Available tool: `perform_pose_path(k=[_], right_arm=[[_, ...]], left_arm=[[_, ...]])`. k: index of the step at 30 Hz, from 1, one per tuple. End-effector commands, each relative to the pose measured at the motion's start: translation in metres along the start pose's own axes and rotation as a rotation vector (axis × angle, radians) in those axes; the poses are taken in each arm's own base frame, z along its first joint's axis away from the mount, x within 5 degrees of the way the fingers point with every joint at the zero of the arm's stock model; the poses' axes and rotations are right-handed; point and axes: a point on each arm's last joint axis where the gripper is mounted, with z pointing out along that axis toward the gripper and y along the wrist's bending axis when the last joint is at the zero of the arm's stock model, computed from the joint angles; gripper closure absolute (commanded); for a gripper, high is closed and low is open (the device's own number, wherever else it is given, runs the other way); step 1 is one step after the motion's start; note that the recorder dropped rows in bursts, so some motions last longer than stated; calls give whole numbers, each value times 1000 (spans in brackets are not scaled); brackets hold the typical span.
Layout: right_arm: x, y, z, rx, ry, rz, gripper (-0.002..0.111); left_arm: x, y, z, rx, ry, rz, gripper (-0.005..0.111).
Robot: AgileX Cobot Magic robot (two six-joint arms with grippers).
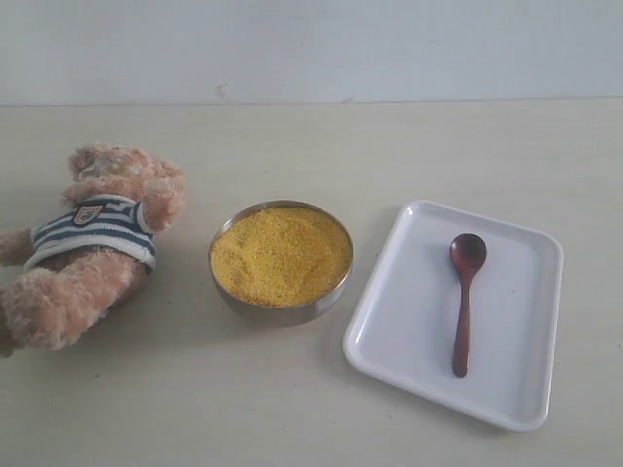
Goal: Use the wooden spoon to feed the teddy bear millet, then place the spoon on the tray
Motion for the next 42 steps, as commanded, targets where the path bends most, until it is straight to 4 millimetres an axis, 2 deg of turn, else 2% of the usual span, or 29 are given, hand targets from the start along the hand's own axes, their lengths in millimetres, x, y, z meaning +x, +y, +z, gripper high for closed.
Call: perform_pose_path(k=[1,4,7,9,12,14,16,19,23,28,30,32,35,39,42], right_arm=[[-18,18,-4,-224,-173,250,91],[-24,19,-5,-255,-228,333,91],[-20,13,-2,-157,-170,376,90],[-26,22,-3,-186,-178,288,91],[-42,46,-10,-381,-302,49,91],[-52,59,-15,-445,-386,-84,91],[-59,64,-16,-431,-402,-136,91],[-67,68,-13,-337,-336,-126,91],[-71,67,-11,-239,-251,-33,91],[-71,67,-9,-217,-243,-95,91],[-69,61,-1,-98,-144,-65,97],[-70,57,11,71,-4,-71,108],[-77,58,33,232,167,-232,109],[-85,60,76,388,427,-439,109],[-87,57,108,480,618,-528,109]], left_arm=[[1,0,0,-2,3,4,103],[1,0,0,-2,3,4,103],[1,0,0,-2,3,4,103],[1,0,0,-2,3,4,103],[1,0,0,-2,3,4,103],[1,0,0,-2,3,4,103],[1,0,0,-2,3,4,103],[1,0,0,-2,3,4,103],[1,0,0,-2,3,4,103],[1,0,0,-2,3,4,103],[1,0,0,-2,3,4,103],[1,0,0,-2,3,4,103],[1,0,0,-2,3,4,103],[1,0,0,-2,3,4,103],[1,0,0,-2,3,4,103]])
